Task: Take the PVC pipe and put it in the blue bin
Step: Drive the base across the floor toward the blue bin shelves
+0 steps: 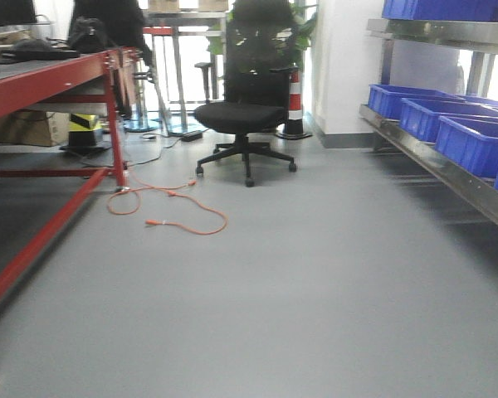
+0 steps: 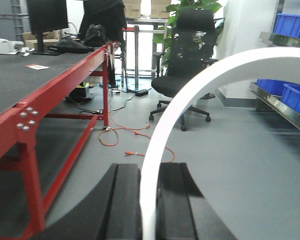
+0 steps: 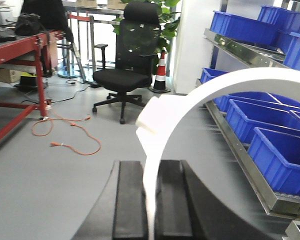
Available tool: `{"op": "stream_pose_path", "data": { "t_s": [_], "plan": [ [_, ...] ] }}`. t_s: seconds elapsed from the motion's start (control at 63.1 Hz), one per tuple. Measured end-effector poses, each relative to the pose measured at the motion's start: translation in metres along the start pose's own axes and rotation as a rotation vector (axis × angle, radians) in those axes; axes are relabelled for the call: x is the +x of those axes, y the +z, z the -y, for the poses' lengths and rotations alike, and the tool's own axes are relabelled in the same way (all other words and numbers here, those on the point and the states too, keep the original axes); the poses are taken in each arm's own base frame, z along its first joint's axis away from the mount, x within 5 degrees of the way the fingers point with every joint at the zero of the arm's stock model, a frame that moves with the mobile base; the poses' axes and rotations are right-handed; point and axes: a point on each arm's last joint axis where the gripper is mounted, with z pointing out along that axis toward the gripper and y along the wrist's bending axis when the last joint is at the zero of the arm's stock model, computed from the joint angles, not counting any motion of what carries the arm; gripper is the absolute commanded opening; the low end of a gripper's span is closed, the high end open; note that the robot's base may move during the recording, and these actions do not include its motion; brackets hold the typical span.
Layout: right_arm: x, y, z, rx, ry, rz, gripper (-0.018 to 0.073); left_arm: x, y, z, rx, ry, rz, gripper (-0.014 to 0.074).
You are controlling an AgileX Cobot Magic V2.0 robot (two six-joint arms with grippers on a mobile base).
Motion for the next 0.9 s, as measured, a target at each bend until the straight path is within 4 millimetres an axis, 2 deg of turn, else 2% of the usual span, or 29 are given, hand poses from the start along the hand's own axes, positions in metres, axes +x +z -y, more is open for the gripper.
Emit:
{"op": "stream_pose_path", "data": {
  "t_s": [0.903],
  "plan": [
    [0.0, 0.0, 0.0, 0.0, 0.0, 0.0, -0.0168, 0.0, 0.0, 0.0, 0.0, 0.0, 0.0, -0.0111]
  ]
}}
